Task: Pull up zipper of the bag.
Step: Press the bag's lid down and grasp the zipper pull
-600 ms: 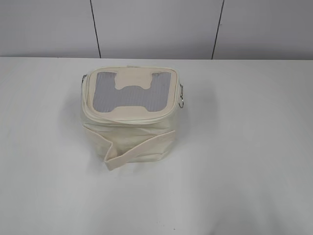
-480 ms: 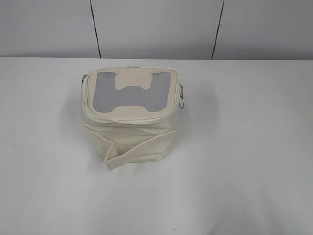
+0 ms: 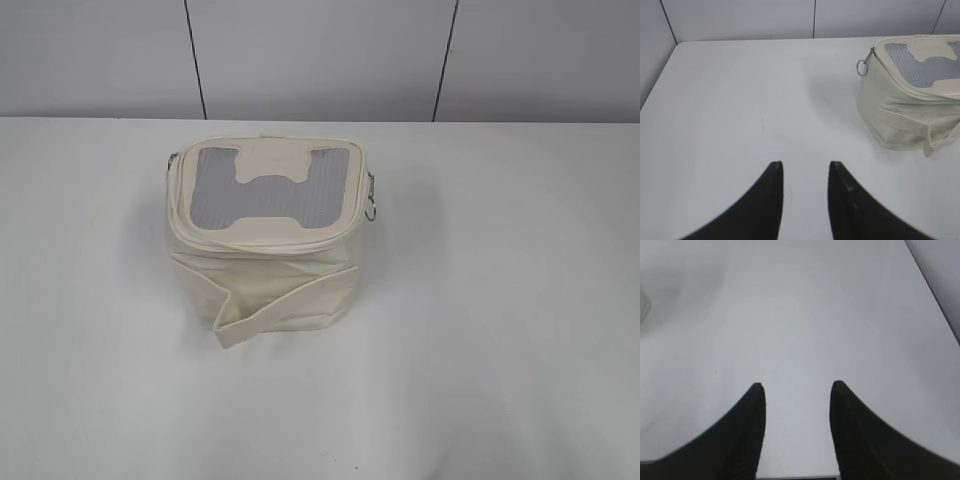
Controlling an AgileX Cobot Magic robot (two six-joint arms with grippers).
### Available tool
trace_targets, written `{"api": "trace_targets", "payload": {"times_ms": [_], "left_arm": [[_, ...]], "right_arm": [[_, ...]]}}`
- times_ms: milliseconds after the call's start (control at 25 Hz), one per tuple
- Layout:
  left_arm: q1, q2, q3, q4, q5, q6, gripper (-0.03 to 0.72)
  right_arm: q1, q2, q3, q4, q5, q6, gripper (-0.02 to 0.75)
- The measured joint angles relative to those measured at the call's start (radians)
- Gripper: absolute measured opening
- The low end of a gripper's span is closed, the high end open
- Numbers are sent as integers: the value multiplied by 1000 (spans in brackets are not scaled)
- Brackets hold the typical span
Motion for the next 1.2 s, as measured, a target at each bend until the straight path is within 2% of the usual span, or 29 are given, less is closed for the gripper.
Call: {"api": "trace_targets", "payload": {"times_ms": [400,520,600,720,920,1040,1120,1200], "left_arm": [[0,0,0,0,0,0,237],[0,0,0,0,0,0,237],[0,0,0,0,0,0,237],[-1,0,0,0,0,0,237],[-1,0,0,-13,0,0,237],[-1,0,0,-15,0,0,237],[-1,0,0,-16,0,0,237],[-1,0,0,-17,-1,0,237]], "right_arm": [[0,0,0,3,0,0,344],[0,2,-4,60,-8,-21,344],[0,37,-23,149,-41,-93,344],[0,192,-54,361,-155,-281,344],[0,638,-136,723,-360,-725,344],[5,961,-261,910,-394,-986,344],[34,1175,-372,985,-400,-1099,344],[82,1368,-523,1003,-399,-1160,344]]}}
